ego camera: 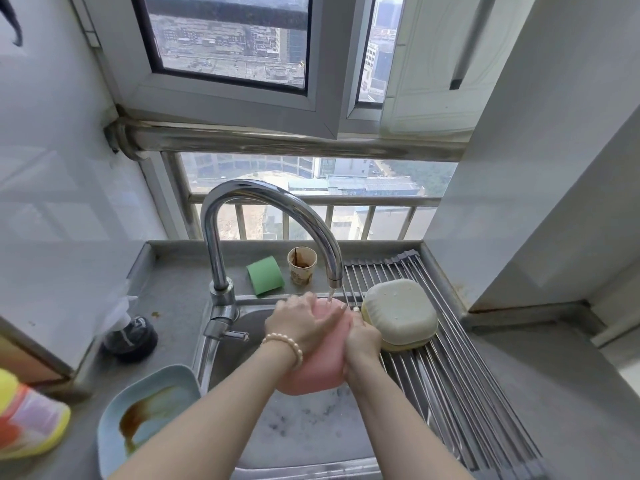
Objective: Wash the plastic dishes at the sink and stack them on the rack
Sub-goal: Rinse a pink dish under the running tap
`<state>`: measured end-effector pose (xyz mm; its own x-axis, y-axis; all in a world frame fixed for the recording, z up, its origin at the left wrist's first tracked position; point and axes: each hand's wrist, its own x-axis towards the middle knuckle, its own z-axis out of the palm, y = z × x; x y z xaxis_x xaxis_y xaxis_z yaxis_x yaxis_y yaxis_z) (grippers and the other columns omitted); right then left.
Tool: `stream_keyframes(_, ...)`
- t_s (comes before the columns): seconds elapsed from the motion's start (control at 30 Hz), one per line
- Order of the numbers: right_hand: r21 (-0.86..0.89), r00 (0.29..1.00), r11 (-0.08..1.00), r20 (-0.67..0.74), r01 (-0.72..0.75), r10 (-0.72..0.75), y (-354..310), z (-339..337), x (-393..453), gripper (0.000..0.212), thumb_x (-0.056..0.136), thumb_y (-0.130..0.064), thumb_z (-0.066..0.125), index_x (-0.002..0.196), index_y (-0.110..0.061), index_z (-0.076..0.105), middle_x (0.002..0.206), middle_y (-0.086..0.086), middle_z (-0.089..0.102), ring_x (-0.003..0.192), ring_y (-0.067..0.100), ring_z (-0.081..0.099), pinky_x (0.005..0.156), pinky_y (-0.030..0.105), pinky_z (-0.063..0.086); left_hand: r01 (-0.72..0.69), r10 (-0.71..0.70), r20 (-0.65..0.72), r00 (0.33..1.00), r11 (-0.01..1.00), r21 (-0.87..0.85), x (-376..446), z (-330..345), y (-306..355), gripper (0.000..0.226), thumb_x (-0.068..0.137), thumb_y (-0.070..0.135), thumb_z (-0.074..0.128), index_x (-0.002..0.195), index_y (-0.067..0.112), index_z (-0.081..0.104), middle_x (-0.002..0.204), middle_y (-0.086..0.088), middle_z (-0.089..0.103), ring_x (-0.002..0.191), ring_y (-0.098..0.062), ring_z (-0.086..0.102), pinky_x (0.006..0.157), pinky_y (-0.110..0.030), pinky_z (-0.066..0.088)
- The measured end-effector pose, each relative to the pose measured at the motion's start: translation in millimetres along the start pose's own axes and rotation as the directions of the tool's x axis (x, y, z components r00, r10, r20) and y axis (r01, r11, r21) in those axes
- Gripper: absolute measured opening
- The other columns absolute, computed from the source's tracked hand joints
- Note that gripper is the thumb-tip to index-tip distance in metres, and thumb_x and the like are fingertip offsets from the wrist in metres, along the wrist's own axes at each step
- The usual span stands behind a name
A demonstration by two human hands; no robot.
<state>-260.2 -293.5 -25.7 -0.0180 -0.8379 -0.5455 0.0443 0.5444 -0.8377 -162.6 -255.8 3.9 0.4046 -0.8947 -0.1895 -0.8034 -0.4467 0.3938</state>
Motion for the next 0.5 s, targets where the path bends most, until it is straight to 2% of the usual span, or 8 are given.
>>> stream_keyframes(0.07,-0.011,1.000,1.000,0.002,0.000,0.000,-6.3,0.3,-0.3,0.027,0.102,-0.022,0.044,0.098,-0.001,0.062,0.095,0.013,0.064,0.088,0.024,0.060,0.082,0.036,0.052,0.143,-0.110,0.127,0.986,0.945,-0.294,6.5,-9.1,-15.0,0.079,0.073,0.086,0.038,0.117,0.023,0.057,0.117,-0.003,0.063,0.106,-0.022,0.060,0.091,-0.036,0.049)
stream_keyframes(0.1,-0.005,1.000,1.000,0.005,-0.016,0.016,-10.3,-0.3,1.9,0.028,0.101,-0.023,0.045,0.096,-0.001,0.062,0.095,0.012,0.064,0.086,0.023,0.059,0.077,0.035,0.051,0.222,-0.138,0.194,0.971,0.819,-0.528,7.8,-13.3,-21.2,0.074,0.071,0.081,0.051,0.111,0.020,0.061,0.111,-0.002,0.067,0.099,-0.022,0.064,0.090,-0.037,0.052)
stream_keyframes(0.13,0.010,0.999,0.999,0.014,-0.040,0.040,-14.4,-2.2,5.6,0.028,0.100,-0.023,0.047,0.094,-0.001,0.062,0.093,0.011,0.063,0.082,0.022,0.058,0.071,0.032,0.050,0.306,-0.130,0.289,0.949,0.606,-0.734,9.2,-13.5,-28.2,0.069,0.069,0.073,0.061,0.108,0.016,0.065,0.107,-0.004,0.071,0.096,-0.022,0.067,0.090,-0.039,0.053)
stream_keyframes(0.2,-0.022,0.996,0.997,0.033,-0.078,0.078,-24.8,-4.4,10.8,0.025,0.097,-0.023,0.050,0.089,-0.004,0.063,0.084,0.008,0.062,0.072,0.020,0.056,0.059,0.027,0.046,0.430,-0.130,0.410,0.903,0.235,-0.872,7.5,-10.9,-34.0,0.065,0.070,0.061,0.071,0.109,0.009,0.067,0.101,-0.010,0.073,0.094,-0.026,0.069,0.090,-0.042,0.054)
stream_keyframes(0.23,-0.084,0.996,0.993,0.033,-0.083,0.087,-31.3,-4.5,10.8,0.023,0.095,-0.023,0.052,0.090,-0.004,0.063,0.082,0.006,0.062,0.069,0.019,0.055,0.056,0.027,0.043,0.445,-0.178,0.418,0.891,0.154,-0.882,6.2,-7.5,-33.0,0.067,0.068,0.062,0.072,0.107,0.007,0.068,0.100,-0.013,0.073,0.093,-0.029,0.069,0.088,-0.044,0.055)
stream_keyframes(0.3,-0.313,1.000,0.950,0.021,-0.008,0.016,-41.1,-2.2,14.3,0.027,0.095,-0.025,0.051,0.100,-0.002,0.065,0.092,0.009,0.066,0.076,0.022,0.057,0.062,0.029,0.042,0.433,-0.334,0.377,0.864,0.109,-0.895,5.8,-0.2,-28.9,0.078,0.060,0.073,0.070,0.099,0.005,0.067,0.095,-0.014,0.072,0.090,-0.031,0.068,0.087,-0.047,0.055)
stream_keyframes(0.4,-0.727,0.980,0.663,0.076,0.179,-0.182,-46.3,8.5,5.9,0.041,0.100,-0.027,0.034,0.118,-0.003,0.061,0.122,0.016,0.061,0.110,0.031,0.056,0.088,0.034,0.041,0.357,-0.574,0.253,0.779,0.076,-0.931,3.2,1.2,-19.1,0.059,0.089,0.059,0.052,0.087,0.000,0.058,0.081,-0.008,0.060,0.075,-0.026,0.058,0.082,-0.035,0.049)
stream_keyframes(0.5,-0.814,0.956,0.528,0.107,0.241,-0.272,-35.8,27.7,-14.5,0.049,0.100,-0.039,0.024,0.128,-0.011,0.053,0.134,0.015,0.052,0.124,0.032,0.046,0.101,0.042,0.036,0.301,-0.683,0.203,0.702,0.026,-0.953,4.1,-0.8,-13.6,0.053,0.100,0.040,0.042,0.110,-0.010,0.058,0.106,-0.020,0.061,0.098,-0.035,0.058,0.080,-0.033,0.041)
